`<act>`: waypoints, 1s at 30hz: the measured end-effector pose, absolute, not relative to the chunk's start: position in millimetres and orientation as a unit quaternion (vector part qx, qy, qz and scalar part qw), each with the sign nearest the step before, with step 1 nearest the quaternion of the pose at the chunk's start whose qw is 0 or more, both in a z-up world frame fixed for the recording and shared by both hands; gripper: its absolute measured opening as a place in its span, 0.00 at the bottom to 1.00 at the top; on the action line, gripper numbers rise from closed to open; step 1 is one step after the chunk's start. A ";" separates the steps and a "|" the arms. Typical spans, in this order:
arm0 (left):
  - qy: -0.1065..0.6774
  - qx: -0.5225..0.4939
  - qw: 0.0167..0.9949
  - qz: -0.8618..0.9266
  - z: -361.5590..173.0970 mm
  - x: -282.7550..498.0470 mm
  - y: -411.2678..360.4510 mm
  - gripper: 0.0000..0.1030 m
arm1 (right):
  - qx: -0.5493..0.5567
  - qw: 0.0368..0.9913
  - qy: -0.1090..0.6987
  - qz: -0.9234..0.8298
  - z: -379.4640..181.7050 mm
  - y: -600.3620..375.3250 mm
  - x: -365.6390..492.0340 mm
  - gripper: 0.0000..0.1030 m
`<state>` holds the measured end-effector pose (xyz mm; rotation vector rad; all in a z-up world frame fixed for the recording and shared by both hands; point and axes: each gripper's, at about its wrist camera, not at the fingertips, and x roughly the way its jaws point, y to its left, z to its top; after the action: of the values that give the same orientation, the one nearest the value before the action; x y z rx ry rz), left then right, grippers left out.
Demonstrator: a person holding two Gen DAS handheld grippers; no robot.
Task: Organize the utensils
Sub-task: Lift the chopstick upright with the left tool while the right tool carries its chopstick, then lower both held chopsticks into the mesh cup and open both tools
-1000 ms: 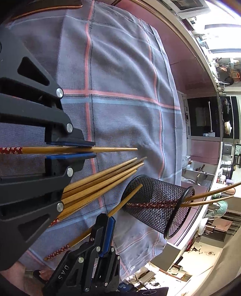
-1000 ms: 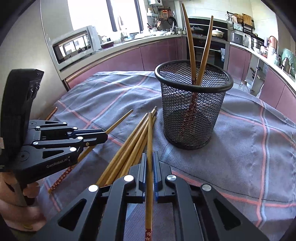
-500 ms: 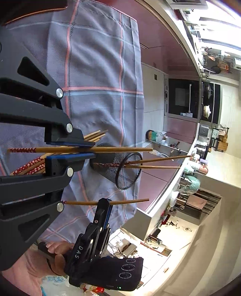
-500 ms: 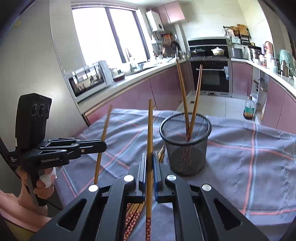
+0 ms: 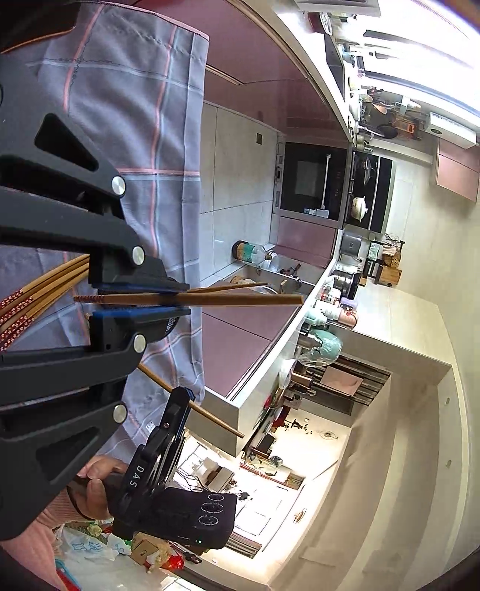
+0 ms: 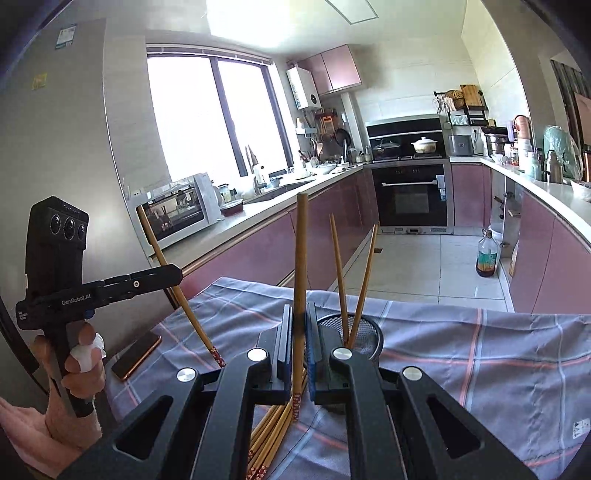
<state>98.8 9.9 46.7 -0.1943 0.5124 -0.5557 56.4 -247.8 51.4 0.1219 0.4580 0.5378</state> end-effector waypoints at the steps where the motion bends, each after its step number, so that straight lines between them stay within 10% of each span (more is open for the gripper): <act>1: 0.247 -0.094 0.925 -0.272 51.2 101.1 7.9 0.07 | 0.058 0.938 0.219 0.262 54.4 -248.4 57.0 0.05; 30: 0.286 -0.038 0.922 -0.258 64.0 174.0 -59.5 0.07 | 0.050 0.954 0.201 0.218 65.6 -257.6 113.1 0.05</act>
<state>174.0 -59.5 64.0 -0.0783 0.5879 -0.5305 113.1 -257.6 65.6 0.1016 0.4074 0.4425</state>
